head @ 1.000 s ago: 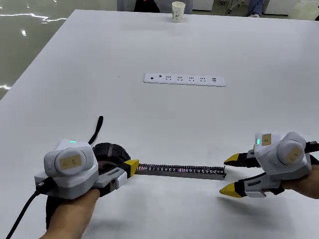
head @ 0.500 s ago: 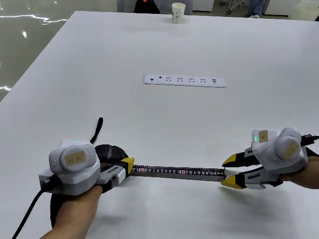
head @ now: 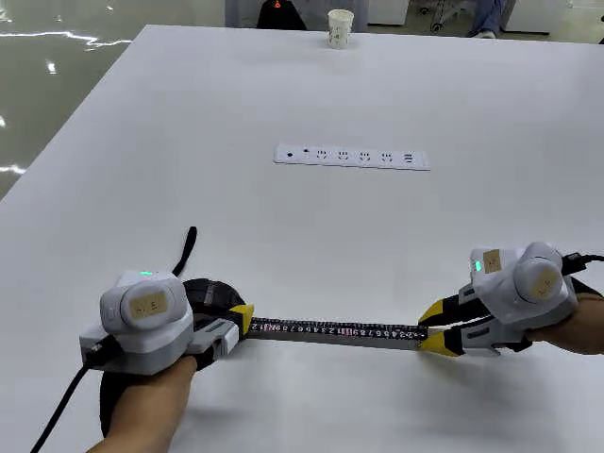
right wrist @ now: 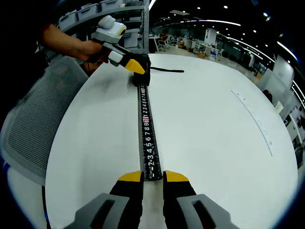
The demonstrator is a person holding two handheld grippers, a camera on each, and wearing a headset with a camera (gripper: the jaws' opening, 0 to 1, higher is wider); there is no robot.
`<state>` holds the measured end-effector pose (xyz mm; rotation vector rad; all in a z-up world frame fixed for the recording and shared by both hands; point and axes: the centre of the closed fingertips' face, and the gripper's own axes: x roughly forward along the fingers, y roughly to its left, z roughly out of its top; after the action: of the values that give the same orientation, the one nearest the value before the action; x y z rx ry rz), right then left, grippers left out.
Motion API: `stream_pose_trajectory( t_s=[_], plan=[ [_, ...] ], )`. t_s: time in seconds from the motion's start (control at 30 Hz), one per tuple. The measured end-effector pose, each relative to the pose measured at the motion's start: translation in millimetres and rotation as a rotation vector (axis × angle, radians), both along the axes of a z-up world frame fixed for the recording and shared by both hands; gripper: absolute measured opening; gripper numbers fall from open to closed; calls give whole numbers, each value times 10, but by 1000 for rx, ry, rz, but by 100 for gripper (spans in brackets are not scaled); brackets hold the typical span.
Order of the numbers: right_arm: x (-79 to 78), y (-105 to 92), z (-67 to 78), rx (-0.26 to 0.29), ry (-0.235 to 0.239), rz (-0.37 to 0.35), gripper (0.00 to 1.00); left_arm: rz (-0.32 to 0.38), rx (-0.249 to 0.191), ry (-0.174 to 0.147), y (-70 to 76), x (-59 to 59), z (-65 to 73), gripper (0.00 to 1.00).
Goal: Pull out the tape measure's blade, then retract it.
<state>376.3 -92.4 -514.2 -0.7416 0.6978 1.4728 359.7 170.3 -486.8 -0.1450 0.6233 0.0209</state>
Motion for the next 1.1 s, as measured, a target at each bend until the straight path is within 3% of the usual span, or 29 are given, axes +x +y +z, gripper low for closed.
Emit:
stream_pose_trajectory(
  t_s=[1.1],
  plan=[
    [-19,-17,-41,8,20,-24,10,34,11,48,-7,16,-57,62]
  ],
)
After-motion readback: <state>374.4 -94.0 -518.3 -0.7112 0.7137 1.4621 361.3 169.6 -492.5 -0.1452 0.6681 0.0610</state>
